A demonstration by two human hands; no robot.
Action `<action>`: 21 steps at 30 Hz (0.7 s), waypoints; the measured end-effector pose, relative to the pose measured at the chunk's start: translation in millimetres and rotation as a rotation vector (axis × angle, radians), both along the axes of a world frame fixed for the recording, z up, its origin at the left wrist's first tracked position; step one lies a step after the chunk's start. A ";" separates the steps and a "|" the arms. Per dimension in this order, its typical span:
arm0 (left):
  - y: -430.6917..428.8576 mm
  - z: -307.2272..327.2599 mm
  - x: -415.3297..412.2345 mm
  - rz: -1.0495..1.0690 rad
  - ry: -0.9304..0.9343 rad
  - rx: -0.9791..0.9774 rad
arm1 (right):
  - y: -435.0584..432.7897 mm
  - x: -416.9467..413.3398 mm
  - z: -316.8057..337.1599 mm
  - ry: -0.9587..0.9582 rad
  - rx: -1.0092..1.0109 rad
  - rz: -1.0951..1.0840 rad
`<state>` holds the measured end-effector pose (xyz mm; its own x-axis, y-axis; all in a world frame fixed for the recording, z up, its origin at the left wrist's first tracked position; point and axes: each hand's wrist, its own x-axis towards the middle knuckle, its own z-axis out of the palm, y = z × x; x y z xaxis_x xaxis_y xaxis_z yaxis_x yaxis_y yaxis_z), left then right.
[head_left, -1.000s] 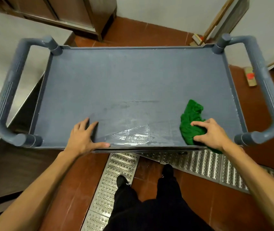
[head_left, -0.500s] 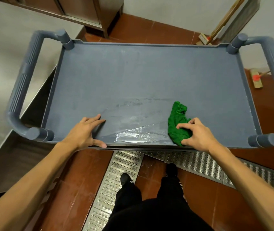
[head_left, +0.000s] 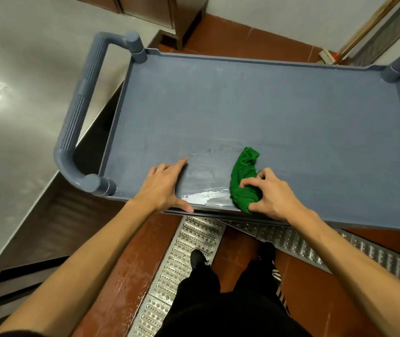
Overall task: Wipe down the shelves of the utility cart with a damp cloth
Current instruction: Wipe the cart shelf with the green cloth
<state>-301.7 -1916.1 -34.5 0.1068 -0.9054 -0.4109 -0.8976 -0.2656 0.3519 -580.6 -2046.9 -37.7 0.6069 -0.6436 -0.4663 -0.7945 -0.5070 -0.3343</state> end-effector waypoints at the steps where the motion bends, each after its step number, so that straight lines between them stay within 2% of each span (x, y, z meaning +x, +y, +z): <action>1: 1.1 0.0 0.5 -0.001 -0.007 -0.003 | 2.7 10.2 0.2 0.000 -0.006 0.022; 8: 18.2 -1.0 24.5 -0.030 0.043 -0.048 | 9.1 29.6 2.1 0.001 -0.020 0.031; 13: 26.1 -1.5 62.0 -0.073 0.001 0.045 | 9.4 32.5 5.4 0.018 -0.011 0.041; 21: 15.0 -3.8 65.2 -0.108 -0.070 0.012 | 12.6 57.1 7.3 0.036 -0.018 0.119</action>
<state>-236.6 -1901.1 -38.2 0.0378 -0.9082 -0.4169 -0.9435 -0.1699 0.2844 -523.5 -2034.3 -30.3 0.6625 -0.5768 -0.4780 -0.7398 -0.6039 -0.2966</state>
